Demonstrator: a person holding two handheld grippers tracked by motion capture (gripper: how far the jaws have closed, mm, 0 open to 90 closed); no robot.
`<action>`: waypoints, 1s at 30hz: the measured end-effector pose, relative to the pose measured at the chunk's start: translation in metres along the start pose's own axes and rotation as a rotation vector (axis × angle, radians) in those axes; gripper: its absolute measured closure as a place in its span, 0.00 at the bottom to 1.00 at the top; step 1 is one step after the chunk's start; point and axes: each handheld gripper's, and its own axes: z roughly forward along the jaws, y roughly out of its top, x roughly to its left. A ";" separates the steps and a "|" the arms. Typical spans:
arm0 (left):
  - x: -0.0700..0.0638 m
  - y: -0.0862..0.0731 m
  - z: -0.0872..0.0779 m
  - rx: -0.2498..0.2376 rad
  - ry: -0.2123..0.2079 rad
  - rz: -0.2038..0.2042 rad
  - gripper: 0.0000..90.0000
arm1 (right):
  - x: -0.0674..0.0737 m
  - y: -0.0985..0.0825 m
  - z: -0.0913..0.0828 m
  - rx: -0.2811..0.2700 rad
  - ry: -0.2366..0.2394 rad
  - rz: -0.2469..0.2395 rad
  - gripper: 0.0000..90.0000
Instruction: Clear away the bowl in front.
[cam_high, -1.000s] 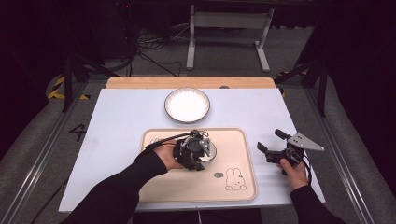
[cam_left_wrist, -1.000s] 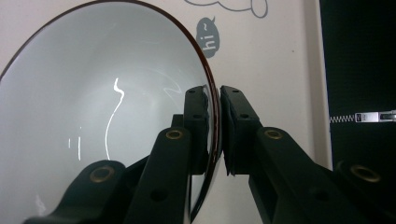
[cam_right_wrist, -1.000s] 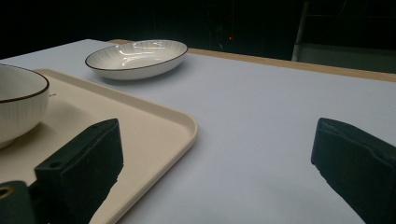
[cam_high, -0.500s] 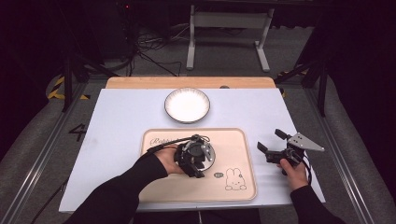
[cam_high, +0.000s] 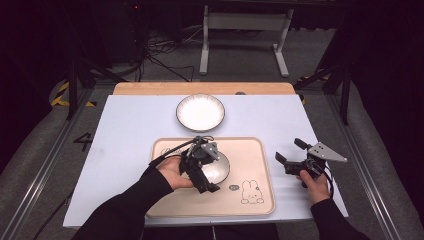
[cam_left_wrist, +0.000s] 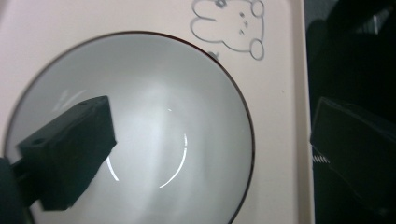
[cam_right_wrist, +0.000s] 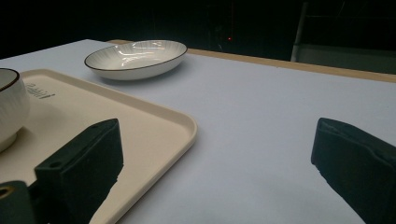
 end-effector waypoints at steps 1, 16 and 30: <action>0.000 -0.002 -0.003 -0.031 0.006 -0.011 0.00 | 0.000 0.000 0.000 0.000 0.000 0.000 0.03; 0.008 -0.045 -0.042 -0.341 0.068 -0.127 0.00 | 0.000 0.000 0.000 0.002 -0.001 -0.003 0.03; 0.007 -0.089 -0.059 -0.503 0.138 -0.181 0.00 | 0.000 0.000 0.000 0.002 -0.002 -0.005 0.03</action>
